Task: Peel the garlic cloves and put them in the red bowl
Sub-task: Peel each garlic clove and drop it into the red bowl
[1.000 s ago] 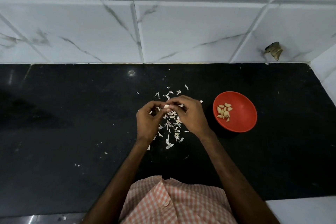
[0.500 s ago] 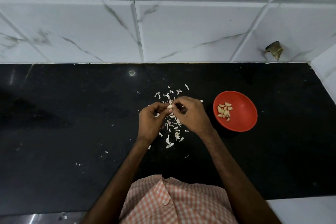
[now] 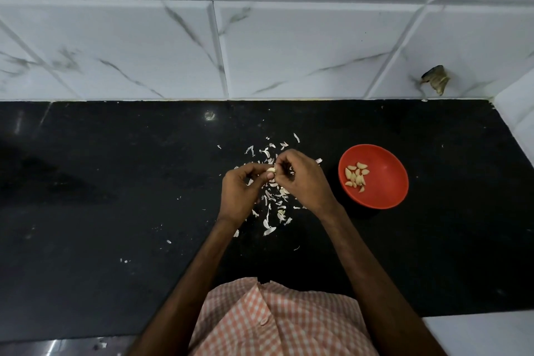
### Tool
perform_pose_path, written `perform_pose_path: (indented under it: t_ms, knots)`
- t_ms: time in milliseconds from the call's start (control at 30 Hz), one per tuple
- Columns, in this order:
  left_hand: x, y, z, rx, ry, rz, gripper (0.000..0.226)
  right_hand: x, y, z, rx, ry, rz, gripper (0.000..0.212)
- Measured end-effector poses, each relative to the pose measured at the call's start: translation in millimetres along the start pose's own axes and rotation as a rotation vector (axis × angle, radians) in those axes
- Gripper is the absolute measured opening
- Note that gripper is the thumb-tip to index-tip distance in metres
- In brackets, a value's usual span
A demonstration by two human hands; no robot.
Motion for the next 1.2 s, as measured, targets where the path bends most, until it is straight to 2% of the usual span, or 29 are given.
perform_pose_path:
  t_ms: [100,333,500,767,967,1133,1200]
  knots:
    - [-2.7,0.7,0.7,0.023,0.01,0.035,0.008,-0.9,1.9,1.5,-0.017,0.005,-0.043,0.013]
    - [-6.9,3.7,-3.3,0.105,0.012,0.037,0.009,8.6,-2.5,1.4,-0.024,-0.123,0.081,0.027]
    - [-9.0,6.5,-2.9,0.149,-0.023,0.059,0.014,7.3,-4.5,4.6,-0.065,-0.111,0.059,0.029]
    - [-7.7,-9.3,-4.9,0.045,-0.007,0.083,0.02,4.0,-4.3,8.4,-0.128,-0.034,-0.075,0.02]
    - [-8.7,-12.4,-5.6,-0.019,0.018,-0.109,0.015,7.6,1.3,8.7,-0.058,-0.108,0.044,0.016]
    - [-22.4,-10.4,-4.2,-0.04,0.171,-0.328,0.018,9.4,3.8,6.0,0.003,-0.108,0.121,0.013]
    - [-25.9,-8.1,-5.6,-0.035,0.227,-0.414,0.018,10.0,4.6,3.7,0.028,-0.108,0.162,0.022]
Point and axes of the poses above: each hand's wrist, its own z-axis away from the middle knuckle, its own y-axis out of the palm, x = y × z, the point moved 7 cm from there along -z, towards the middle knuckle, and after that the axes turned 14 degrees about -y, right-handed, at the moved point
